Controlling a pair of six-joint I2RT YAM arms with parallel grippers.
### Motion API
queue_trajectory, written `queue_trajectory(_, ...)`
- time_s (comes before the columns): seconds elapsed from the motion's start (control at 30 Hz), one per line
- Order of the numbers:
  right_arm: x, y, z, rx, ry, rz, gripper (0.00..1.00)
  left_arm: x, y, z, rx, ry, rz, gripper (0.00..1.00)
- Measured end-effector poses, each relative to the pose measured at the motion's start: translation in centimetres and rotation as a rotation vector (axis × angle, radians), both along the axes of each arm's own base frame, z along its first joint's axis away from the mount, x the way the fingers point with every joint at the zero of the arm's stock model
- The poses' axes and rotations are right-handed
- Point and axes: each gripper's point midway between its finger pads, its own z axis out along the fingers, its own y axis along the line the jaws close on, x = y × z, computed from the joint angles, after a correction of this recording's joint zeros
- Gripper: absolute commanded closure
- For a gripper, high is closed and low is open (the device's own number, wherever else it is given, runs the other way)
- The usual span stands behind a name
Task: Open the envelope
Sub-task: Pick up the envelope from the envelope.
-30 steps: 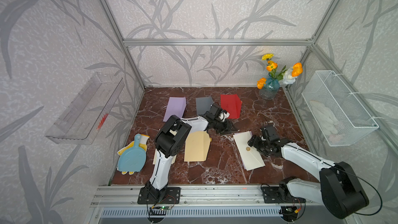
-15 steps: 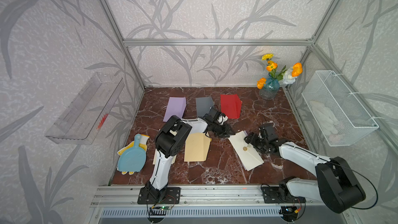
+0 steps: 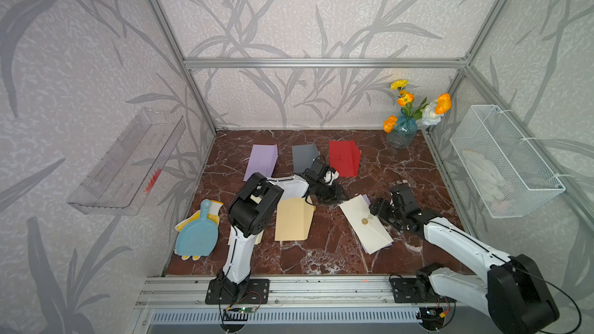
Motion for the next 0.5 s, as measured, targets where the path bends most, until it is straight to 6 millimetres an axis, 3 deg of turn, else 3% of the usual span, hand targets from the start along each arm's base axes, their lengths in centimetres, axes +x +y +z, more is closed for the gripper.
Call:
queue_trajectory(0.17, -0.4, 1.1, -0.1, 0.024, 0.015, 0.062, 0.2, 0.2, -0.1, 0.3, 0.003, -0.005, -0.004, 0.5)
queue_trajectory(0.37, -1.9, 3.5, -2.1, 0.045, 0.101, 0.161, 0.21, -0.2, 0.5, 0.7, 0.028, -0.002, -0.008, 0.5)
queue_trajectory(0.5, -1.8, 4.1, -2.5, 0.062, 0.111, 0.177, 0.21, -0.5, 0.8, 1.2, 0.027, -0.007, -0.005, 0.5)
